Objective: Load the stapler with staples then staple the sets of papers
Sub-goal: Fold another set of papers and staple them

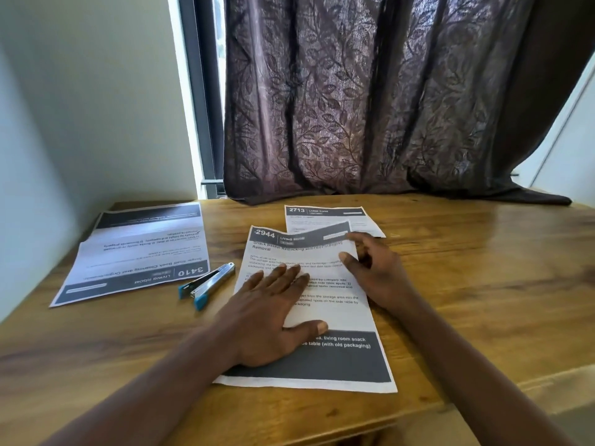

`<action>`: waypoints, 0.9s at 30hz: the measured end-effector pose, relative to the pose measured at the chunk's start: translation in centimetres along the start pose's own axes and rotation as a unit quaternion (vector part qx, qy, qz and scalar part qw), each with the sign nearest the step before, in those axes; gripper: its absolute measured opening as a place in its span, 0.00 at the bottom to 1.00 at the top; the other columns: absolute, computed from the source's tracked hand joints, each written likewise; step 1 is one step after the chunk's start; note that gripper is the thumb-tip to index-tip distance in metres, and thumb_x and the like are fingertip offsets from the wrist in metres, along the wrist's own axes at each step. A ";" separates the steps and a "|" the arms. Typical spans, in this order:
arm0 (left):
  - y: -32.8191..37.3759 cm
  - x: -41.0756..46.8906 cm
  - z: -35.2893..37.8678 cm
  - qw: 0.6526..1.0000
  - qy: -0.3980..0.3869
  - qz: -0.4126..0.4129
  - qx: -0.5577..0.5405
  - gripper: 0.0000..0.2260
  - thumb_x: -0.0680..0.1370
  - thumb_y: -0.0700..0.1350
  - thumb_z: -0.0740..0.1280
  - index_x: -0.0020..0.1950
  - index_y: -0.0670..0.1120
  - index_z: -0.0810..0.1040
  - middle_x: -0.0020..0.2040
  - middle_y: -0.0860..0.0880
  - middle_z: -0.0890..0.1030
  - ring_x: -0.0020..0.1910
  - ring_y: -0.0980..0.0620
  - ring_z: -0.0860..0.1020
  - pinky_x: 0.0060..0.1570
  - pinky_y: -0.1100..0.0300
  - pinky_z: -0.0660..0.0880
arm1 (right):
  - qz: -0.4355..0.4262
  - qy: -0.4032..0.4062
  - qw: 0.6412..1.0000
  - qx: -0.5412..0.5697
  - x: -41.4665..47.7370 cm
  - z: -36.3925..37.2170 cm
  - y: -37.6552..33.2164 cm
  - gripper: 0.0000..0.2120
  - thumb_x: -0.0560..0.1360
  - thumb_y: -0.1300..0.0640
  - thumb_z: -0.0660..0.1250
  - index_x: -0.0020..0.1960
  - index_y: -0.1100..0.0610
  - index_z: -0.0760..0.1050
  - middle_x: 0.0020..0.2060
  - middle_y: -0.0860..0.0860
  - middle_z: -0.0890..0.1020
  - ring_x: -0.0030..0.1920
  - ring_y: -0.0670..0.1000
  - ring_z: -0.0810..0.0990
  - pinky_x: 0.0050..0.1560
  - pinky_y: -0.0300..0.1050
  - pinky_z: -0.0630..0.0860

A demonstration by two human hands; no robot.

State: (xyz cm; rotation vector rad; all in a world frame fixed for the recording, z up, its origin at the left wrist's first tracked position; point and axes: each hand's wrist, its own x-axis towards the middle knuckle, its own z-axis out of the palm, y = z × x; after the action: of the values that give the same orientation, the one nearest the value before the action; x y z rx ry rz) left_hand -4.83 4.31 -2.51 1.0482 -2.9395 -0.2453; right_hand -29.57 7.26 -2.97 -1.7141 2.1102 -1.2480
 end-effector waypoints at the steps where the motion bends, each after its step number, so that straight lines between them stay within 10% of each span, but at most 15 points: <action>1: 0.0 0.0 0.0 1.000 0.002 0.001 -0.006 0.42 0.76 0.77 0.47 0.83 0.58 0.38 0.83 0.58 0.37 0.81 0.60 0.36 0.81 0.52 0.39 | 0.022 -0.007 0.997 0.071 0.0 -0.2 0.0 0.19 0.78 0.49 0.71 0.68 0.45 0.74 0.50 0.43 0.83 0.49 0.45 0.81 0.46 0.38 0.75; 9: 0.1 0.6 0.1 0.996 0.063 -0.034 -0.044 0.42 0.75 0.77 0.51 0.84 0.57 0.46 0.84 0.54 0.46 0.83 0.55 0.44 0.82 0.51 0.43 | 0.052 -0.012 0.992 0.115 -1.1 -0.6 -0.9 0.26 0.76 0.54 0.74 0.71 0.44 0.71 0.46 0.46 0.85 0.45 0.41 0.83 0.39 0.30 0.76; 18: -0.1 0.8 -0.6 0.981 0.178 -0.036 -0.069 0.32 0.79 0.67 0.62 0.79 0.57 0.60 0.78 0.55 0.67 0.76 0.52 0.64 0.75 0.54 0.59 | 0.031 -0.086 0.959 0.270 -3.9 -1.4 -2.2 0.18 0.76 0.66 0.72 0.62 0.52 0.81 0.53 0.51 0.87 0.53 0.52 0.86 0.49 0.48 0.84; 27: -1.0 1.1 -0.8 0.961 0.259 -0.010 -0.093 0.16 0.81 0.56 0.65 0.69 0.57 0.76 0.63 0.58 0.79 0.64 0.55 0.73 0.67 0.53 0.68 | 0.034 -0.057 0.976 0.209 -3.9 -1.2 -2.3 0.11 0.74 0.57 0.76 0.54 0.47 0.84 0.46 0.48 0.87 0.43 0.50 0.85 0.36 0.42 0.80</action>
State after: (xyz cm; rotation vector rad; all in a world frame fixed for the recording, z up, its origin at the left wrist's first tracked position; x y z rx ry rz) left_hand -5.03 2.77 -1.92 0.9420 -2.3886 -0.2026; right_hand -27.20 11.24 -2.08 -1.4765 1.6762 -1.4132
